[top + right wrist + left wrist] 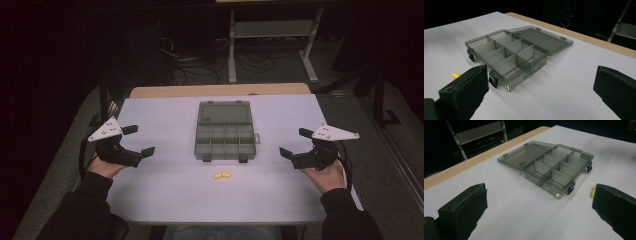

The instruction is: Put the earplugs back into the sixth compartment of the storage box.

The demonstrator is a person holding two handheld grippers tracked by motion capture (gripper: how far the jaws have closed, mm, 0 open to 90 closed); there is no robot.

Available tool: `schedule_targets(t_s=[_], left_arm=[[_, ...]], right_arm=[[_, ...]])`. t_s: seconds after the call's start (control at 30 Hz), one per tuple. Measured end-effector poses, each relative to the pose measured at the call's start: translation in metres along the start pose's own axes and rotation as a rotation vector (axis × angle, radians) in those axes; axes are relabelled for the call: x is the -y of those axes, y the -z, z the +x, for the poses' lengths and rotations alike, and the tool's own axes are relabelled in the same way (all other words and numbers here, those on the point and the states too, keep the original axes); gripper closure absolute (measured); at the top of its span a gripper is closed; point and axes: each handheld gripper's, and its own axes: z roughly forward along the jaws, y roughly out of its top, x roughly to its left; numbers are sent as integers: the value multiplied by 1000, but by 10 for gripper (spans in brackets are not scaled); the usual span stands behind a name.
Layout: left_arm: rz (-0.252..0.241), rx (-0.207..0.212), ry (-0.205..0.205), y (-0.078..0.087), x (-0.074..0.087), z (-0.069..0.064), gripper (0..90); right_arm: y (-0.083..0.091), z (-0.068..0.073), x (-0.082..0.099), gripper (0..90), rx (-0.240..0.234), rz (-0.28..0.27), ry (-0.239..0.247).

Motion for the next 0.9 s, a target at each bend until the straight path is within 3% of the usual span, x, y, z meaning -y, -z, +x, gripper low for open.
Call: schedule_targets(t_s=[0.6, 0.9], left_arm=[[83, 76, -81, -30, -25, -17, 0], [101, 115, -113, -43, -36, -26, 0]], right_arm=[[3, 0, 0, 0, 1, -12, 0], [2, 0, -1, 0, -4, -7, 4]])
